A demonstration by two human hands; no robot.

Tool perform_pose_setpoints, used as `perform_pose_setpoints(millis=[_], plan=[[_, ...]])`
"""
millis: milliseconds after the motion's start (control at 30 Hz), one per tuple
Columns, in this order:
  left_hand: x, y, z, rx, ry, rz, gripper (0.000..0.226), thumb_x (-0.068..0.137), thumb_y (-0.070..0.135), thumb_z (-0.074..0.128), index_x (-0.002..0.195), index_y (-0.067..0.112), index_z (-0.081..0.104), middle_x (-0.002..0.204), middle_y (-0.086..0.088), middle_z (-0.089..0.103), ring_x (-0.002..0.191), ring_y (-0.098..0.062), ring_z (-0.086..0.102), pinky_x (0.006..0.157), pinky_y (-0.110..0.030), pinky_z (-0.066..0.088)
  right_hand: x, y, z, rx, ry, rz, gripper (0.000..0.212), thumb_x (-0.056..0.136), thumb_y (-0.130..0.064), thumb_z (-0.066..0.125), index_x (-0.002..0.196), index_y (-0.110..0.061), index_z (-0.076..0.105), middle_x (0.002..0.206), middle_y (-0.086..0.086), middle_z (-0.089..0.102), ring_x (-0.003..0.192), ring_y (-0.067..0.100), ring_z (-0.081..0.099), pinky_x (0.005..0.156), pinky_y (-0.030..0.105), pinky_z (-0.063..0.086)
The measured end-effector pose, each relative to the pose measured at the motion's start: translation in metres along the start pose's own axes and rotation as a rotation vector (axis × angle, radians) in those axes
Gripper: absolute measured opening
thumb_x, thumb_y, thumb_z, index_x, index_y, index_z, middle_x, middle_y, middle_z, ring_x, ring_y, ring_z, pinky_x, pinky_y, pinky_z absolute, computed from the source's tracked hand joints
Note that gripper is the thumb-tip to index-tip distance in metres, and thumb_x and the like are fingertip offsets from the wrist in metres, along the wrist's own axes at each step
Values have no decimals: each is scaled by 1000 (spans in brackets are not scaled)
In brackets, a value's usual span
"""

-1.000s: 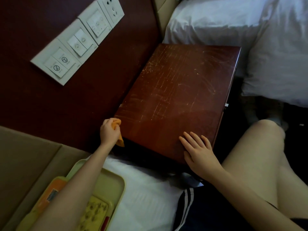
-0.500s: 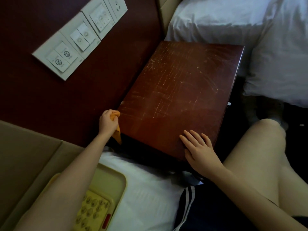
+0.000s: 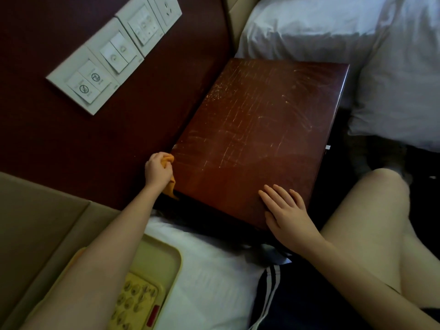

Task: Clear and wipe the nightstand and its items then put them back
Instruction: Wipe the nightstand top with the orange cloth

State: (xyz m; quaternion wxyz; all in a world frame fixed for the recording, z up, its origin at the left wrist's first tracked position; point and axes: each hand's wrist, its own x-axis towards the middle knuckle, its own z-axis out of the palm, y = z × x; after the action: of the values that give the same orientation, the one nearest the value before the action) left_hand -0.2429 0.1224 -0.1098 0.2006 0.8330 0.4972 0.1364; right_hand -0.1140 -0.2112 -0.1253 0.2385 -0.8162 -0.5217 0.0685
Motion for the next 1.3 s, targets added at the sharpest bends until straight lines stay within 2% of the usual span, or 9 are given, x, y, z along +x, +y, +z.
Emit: perform_pose_setpoints(millis=[133, 300, 400, 500, 633, 833, 967, 1133, 1300], plan=[[-6, 6, 3, 3, 20, -29, 18, 92, 8, 49, 102, 14, 62, 120, -5, 52, 107, -25, 52, 86, -33, 46, 2, 0, 2, 10, 26, -7, 51, 80, -10, 68, 129, -5, 54, 133, 13, 53, 125, 36, 47, 102, 52, 28], [-45, 8, 11, -21, -45, 144, 19, 90, 7, 50, 102, 14, 63, 117, -1, 54, 107, -24, 50, 91, -39, 46, 2, 1, 2, -13, 77, -31, 46, 80, -15, 59, 124, -4, 58, 127, 13, 58, 119, 37, 53, 97, 53, 34], [-63, 6, 17, 5, -77, 218, 20, 90, 7, 49, 103, 14, 62, 118, 0, 53, 110, -22, 45, 91, -34, 41, 2, 2, 4, 7, 76, -16, 48, 80, -10, 67, 126, -4, 56, 130, 14, 56, 122, 37, 49, 100, 53, 31], [-56, 5, 14, 15, -105, 242, 19, 89, 8, 50, 103, 14, 62, 117, 0, 53, 109, -22, 47, 92, -36, 44, 2, 2, 4, 3, 69, -21, 49, 80, -10, 68, 127, -4, 55, 131, 14, 55, 122, 37, 49, 100, 53, 30], [-25, 10, 6, 6, -30, 106, 17, 89, 7, 51, 97, 18, 62, 117, -3, 54, 107, -26, 52, 91, -40, 46, 0, 2, 2, 24, 42, 3, 49, 83, -12, 64, 130, -6, 52, 135, 13, 52, 127, 36, 45, 103, 51, 26], [-10, 21, 8, 9, 43, -90, 18, 91, 8, 48, 93, 21, 60, 122, -3, 51, 110, -26, 50, 85, -30, 42, 1, 3, 2, 19, 37, 26, 49, 81, -10, 67, 128, -5, 55, 133, 13, 53, 125, 37, 47, 102, 53, 29], [-38, 28, 11, -18, 5, 32, 21, 89, 5, 49, 100, 16, 64, 118, -3, 55, 107, -25, 52, 92, -38, 46, 2, 1, 3, 30, 18, 15, 49, 83, -11, 66, 130, -5, 53, 135, 13, 52, 127, 36, 45, 104, 53, 28], [-81, 30, 23, -7, -49, 201, 22, 89, 6, 50, 103, 16, 64, 118, 1, 55, 106, -21, 46, 88, -33, 43, 1, 3, 3, 29, 30, 15, 49, 81, -10, 67, 128, -5, 54, 133, 13, 53, 125, 37, 46, 102, 53, 29], [-62, 28, 14, -16, -104, 178, 20, 89, 7, 51, 103, 15, 63, 116, 0, 55, 108, -22, 50, 91, -38, 46, 1, 5, 3, 35, -3, 33, 48, 87, -15, 60, 133, -8, 49, 140, 10, 47, 132, 34, 39, 107, 49, 21]])
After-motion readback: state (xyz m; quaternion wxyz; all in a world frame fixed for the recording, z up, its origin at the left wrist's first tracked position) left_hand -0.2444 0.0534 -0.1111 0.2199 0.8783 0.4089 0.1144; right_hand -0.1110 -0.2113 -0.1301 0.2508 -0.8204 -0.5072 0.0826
